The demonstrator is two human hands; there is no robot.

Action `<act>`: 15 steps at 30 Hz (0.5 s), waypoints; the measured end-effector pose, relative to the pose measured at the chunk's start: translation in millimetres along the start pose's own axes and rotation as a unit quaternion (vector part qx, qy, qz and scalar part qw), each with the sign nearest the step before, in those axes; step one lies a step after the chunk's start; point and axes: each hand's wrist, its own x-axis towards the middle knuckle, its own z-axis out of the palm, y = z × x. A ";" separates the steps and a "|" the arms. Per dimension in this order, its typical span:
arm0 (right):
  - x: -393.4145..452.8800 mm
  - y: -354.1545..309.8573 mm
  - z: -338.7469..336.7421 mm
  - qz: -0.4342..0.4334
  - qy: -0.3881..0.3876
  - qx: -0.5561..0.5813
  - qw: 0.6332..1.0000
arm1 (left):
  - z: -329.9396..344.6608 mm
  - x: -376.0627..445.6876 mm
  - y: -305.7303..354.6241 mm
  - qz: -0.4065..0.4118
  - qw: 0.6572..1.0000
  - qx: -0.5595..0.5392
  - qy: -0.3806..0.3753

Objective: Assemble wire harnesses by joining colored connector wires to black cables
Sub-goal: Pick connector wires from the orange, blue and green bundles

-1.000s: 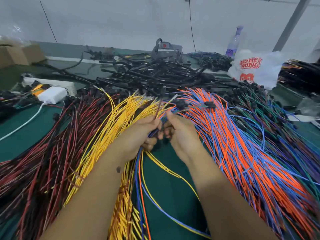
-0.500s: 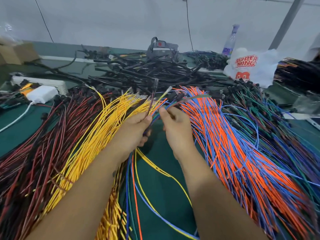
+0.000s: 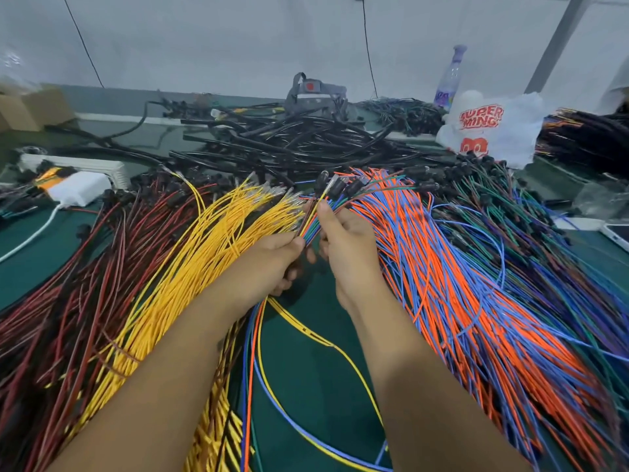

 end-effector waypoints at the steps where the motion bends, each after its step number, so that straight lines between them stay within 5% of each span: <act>1: 0.0 -0.3 -0.1 -0.002 -0.007 -0.017 1.000 | -0.3 0.7 -0.2 -0.001 1.000 -0.002 0.003; 15: -8.2 0.8 9.5 0.007 -0.044 -0.071 0.996 | 0.9 3.7 -3.7 0.032 0.998 0.023 0.050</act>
